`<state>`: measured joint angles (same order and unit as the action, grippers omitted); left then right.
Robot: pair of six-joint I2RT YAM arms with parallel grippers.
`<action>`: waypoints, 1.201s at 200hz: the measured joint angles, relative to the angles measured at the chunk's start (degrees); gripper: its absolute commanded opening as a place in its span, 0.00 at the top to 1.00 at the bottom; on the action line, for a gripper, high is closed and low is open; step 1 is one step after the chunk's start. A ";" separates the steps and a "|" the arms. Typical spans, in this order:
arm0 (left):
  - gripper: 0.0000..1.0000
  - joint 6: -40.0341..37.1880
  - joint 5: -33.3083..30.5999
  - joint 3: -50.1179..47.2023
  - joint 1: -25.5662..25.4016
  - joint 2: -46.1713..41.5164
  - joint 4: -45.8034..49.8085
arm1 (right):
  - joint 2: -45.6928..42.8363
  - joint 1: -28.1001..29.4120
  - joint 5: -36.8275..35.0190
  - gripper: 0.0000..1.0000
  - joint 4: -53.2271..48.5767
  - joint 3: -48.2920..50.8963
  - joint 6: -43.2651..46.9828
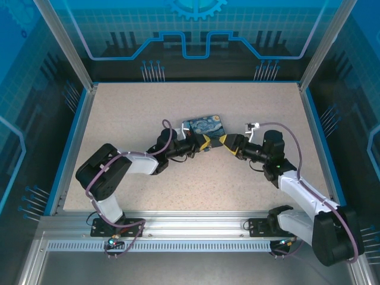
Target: Unlock the padlock with the key
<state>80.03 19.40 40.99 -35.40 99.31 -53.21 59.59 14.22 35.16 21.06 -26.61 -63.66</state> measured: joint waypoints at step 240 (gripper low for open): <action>1.00 2.60 -27.54 3.98 -7.10 -11.67 24.26 | 18.58 11.39 -15.50 0.61 16.17 -4.92 -16.94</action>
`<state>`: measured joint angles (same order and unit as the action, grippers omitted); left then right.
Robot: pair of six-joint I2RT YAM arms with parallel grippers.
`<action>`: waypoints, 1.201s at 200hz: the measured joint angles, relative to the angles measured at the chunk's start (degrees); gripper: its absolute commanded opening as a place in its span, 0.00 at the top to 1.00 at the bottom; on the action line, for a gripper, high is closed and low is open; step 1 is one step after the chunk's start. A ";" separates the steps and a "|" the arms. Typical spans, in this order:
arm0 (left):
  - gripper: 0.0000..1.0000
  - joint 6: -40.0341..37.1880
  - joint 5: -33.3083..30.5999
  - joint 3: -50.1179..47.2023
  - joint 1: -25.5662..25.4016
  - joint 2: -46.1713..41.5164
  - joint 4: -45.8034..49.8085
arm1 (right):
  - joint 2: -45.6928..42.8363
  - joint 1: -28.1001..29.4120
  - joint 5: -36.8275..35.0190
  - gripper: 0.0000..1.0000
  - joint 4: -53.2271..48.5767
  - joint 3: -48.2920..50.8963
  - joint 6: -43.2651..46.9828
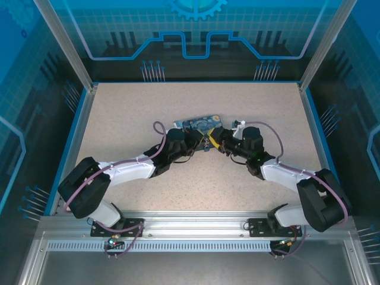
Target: Unlock the padlock with the key
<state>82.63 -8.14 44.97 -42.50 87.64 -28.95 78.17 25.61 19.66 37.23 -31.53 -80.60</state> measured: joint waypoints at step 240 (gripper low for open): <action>1.00 0.74 -3.65 -0.02 -0.07 0.00 -3.23 | 3.93 1.77 0.00 1.00 8.90 -0.09 -3.50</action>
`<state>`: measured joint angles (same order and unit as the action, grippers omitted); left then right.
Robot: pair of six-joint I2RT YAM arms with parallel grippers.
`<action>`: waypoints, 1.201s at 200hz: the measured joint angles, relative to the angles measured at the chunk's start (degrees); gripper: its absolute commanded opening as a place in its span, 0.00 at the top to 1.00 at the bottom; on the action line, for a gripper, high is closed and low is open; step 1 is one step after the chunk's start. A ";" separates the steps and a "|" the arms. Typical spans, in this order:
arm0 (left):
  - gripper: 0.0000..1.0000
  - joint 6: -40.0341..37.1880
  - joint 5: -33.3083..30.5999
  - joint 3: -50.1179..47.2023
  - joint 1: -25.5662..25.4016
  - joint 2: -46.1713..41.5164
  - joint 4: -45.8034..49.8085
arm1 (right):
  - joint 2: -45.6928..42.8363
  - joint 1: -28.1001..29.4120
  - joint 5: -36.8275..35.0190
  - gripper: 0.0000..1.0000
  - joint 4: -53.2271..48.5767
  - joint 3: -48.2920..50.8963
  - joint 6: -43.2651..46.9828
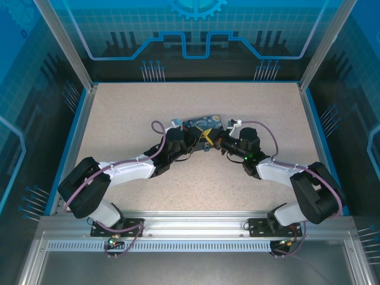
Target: Unlock the padlock with the key
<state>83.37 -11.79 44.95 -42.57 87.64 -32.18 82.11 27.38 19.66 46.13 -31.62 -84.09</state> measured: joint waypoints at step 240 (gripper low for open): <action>0.38 -16.48 16.59 -0.04 2.51 -5.55 5.33 | -12.04 -6.88 2.08 1.00 -7.87 8.41 7.69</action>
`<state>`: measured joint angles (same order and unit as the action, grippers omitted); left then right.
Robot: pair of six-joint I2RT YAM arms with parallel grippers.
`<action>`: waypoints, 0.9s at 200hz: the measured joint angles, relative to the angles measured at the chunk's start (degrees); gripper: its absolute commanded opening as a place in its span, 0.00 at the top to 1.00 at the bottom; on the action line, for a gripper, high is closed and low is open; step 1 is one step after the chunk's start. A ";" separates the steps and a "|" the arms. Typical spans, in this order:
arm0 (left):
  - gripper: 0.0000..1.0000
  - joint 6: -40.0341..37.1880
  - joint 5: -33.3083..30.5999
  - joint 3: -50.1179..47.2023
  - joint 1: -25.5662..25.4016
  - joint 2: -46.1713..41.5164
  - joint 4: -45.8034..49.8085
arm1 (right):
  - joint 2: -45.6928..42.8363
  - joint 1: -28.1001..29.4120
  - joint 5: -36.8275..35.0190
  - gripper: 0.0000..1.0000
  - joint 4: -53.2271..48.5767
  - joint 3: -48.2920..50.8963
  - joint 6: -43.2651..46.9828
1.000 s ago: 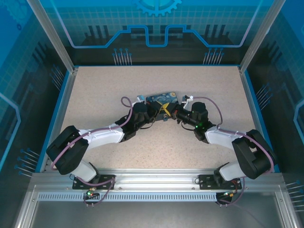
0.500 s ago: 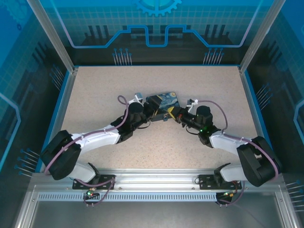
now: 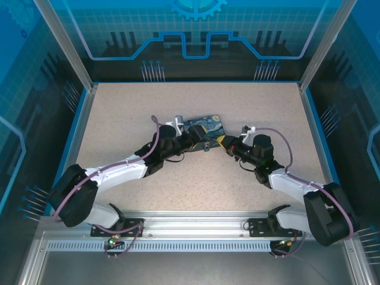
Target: Unlock the padlock with the key
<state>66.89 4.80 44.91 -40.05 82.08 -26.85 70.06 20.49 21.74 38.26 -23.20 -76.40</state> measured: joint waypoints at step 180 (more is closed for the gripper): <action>0.41 -1.22 6.49 6.10 -4.15 8.90 -0.90 | 0.02 -0.04 0.15 1.00 -1.88 0.00 0.42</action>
<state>65.67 11.29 51.00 -44.21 90.98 -27.75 70.08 20.45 21.89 36.38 -23.20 -75.99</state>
